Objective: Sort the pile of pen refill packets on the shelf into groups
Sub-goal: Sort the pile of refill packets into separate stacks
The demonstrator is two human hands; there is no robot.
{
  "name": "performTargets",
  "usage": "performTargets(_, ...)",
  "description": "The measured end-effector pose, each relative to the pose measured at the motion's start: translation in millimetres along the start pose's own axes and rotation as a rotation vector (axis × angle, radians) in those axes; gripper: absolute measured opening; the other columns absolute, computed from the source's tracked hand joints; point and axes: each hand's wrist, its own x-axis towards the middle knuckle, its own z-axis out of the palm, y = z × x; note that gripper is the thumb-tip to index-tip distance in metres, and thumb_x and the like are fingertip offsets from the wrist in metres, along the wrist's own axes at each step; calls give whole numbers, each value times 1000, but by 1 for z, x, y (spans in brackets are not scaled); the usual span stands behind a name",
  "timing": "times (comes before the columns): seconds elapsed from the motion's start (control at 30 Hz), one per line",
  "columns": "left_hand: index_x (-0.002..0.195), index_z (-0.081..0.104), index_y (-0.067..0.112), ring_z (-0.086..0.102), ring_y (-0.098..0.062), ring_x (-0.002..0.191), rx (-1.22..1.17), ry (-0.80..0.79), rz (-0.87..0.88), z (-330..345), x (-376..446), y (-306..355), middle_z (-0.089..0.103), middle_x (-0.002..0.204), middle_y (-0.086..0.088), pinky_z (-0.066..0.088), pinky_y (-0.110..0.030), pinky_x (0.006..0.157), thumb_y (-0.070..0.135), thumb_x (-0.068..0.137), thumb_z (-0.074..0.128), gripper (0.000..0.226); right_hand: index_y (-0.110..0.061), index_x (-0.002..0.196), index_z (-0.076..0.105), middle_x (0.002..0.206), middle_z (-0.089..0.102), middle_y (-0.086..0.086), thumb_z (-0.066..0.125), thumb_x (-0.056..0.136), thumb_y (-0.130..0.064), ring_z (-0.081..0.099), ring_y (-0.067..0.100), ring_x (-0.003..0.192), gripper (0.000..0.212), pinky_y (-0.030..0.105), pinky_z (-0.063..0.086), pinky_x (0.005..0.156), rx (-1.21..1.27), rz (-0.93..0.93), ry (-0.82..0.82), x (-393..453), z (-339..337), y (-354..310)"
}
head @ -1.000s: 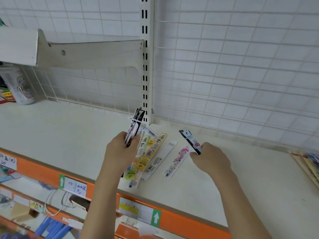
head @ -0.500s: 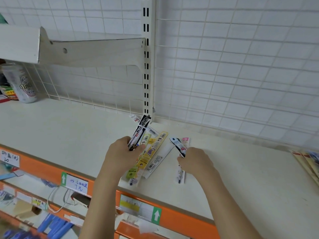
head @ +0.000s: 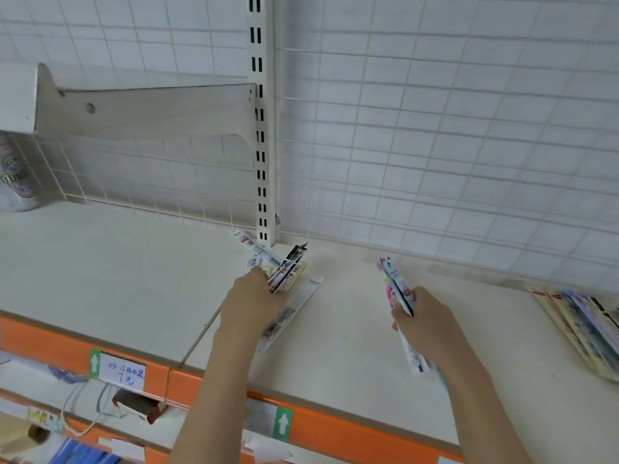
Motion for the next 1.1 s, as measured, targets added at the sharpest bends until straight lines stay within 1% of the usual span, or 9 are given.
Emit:
performTargets(0.07, 100, 47, 8, 52, -26, 84, 46, -16, -19, 6, 3, 5, 54, 93, -6, 38, -27, 69, 30, 85, 59, 29, -14, 98, 47, 80, 61, 3, 58, 89, -31, 59, 24, 76, 23, 33, 44, 64, 62, 12, 51, -6, -4, 6)
performTargets(0.17, 100, 47, 5, 49, -25, 81, 145, -46, -42, 15, 4, 8, 51, 88, -6, 38, -29, 67, 29, 86, 56, 29, -19, 83, 45, 72, 54, -2, 58, 88, -35, 53, 20, 66, 21, 31, 39, 57, 7, 2, 121, -12, -5, 13)
performTargets(0.33, 112, 51, 4, 59, -31, 101, 218, -2, -73, 23, 4, 11, 62, 107, -12, 42, -33, 70, 17, 90, 50, 26, -25, 68, 38, 58, 48, -3, 49, 92, -31, 48, 19, 52, 27, 32, 43, 53, 71, -66, 234, -17, -3, 15)
performTargets(0.57, 110, 56, 6, 59, -30, 104, 249, 26, -95, 20, 2, 13, 61, 109, -11, 42, -34, 70, 10, 89, 49, 22, -24, 71, 40, 56, 47, -1, 47, 93, -32, 48, 23, 52, 24, 43, 55, 55, 69, -102, 241, -22, -3, 9)
performTargets(0.67, 100, 58, 4, 59, -30, 95, 201, 36, -68, 15, -2, 17, 56, 88, -6, 41, -29, 67, 8, 88, 48, 16, -19, 77, 45, 57, 47, 0, 46, 93, -31, 52, 26, 57, 20, 44, 55, 56, 29, -108, 219, -24, -2, 7)
performTargets(0.77, 77, 53, 7, 50, -26, 70, 116, 62, -36, 7, -7, 22, 46, 67, -2, 37, -25, 58, 6, 84, 48, 9, -16, 80, 46, 58, 48, 0, 46, 93, -30, 52, 28, 59, 19, 42, 51, 57, 18, -117, 218, -25, -1, 7)
performTargets(0.83, 72, 54, 6, 50, -25, 64, 25, 73, -19, -1, -10, 23, 54, 68, -5, 36, -24, 54, 7, 82, 48, 12, -17, 81, 46, 61, 55, 1, 47, 93, -29, 53, 27, 59, 18, 42, 50, 59, 37, -123, 220, -24, -1, 9)
performTargets(0.93, 73, 59, 8, 61, -28, 71, -125, 88, 12, -14, -13, 23, 69, 77, -10, 41, -25, 56, 19, 88, 49, 22, -18, 84, 48, 74, 67, 6, 47, 92, -28, 61, 28, 67, 13, 42, 53, 63, 54, -118, 235, -22, -3, 11)
performTargets(1.1, 69, 59, 2, 55, -26, 62, -269, 167, 45, -30, -23, 23, 62, 64, -10, 43, -30, 59, 37, 87, 59, 39, -18, 87, 48, 76, 67, 7, 47, 92, -26, 63, 29, 71, 9, 42, 55, 59, 71, -111, 238, -19, -3, 12)
